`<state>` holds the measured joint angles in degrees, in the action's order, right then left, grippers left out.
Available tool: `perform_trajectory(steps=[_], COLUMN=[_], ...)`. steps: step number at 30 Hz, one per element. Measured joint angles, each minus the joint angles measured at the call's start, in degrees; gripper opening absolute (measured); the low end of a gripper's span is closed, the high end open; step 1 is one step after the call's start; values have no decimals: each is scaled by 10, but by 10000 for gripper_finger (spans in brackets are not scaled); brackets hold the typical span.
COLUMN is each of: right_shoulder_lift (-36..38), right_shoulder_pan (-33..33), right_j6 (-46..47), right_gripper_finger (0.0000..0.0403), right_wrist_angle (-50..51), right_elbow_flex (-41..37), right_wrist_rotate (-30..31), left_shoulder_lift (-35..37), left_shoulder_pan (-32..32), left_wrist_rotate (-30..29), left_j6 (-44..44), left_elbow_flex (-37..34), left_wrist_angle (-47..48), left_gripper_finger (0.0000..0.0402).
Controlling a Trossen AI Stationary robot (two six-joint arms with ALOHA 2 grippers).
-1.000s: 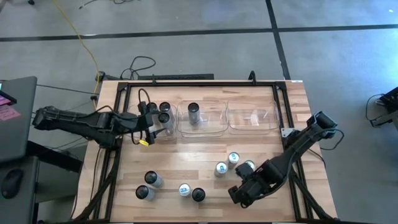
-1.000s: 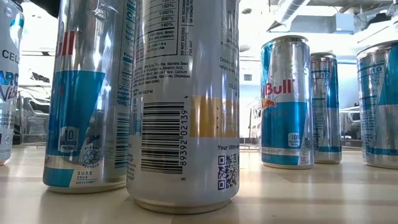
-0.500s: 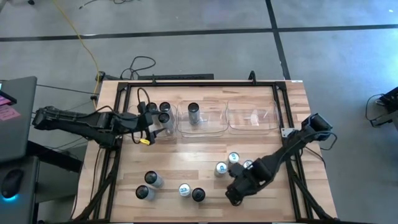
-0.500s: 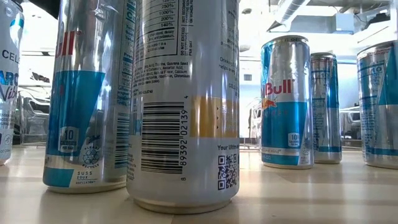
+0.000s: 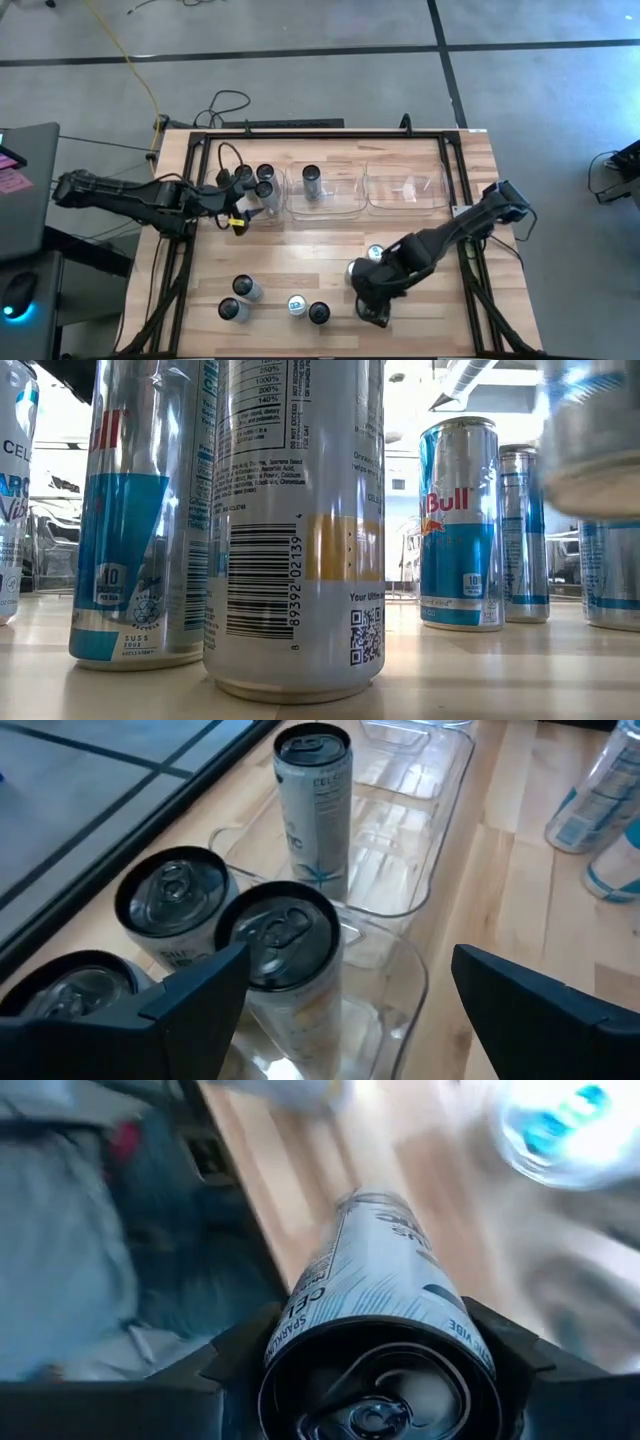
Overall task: Sort soda cans
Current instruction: Put the blue soda can into the center transparent bin
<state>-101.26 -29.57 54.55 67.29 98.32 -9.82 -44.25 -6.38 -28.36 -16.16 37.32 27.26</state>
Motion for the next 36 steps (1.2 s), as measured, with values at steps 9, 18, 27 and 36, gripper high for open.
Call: perform_trajectory(steps=[9, 18, 27, 36], right_shoulder_lift=[0, 1, 1, -25], right_shoulder_pan=[93, 193, 260, 385], right_j6=[-138, -289, -369, -482], right_gripper_finger=[252, 252, 252, 252], right_wrist_angle=[192, 214, 226, 183], right_elbow_flex=[106, 172, 221, 224], right_wrist_rotate=[42, 10, 3, 66], left_shoulder_lift=[4, 12, 13, 13], left_shoulder_pan=[-36, -88, -111, -110], left_wrist_rotate=[-1, -1, -19, -32], left_j6=[-19, -81, -111, -61], left_elbow_flex=[20, 21, 21, 54], left_wrist_angle=[4, 4, -2, -9], left_gripper_finger=[343, 343, 343, 343])
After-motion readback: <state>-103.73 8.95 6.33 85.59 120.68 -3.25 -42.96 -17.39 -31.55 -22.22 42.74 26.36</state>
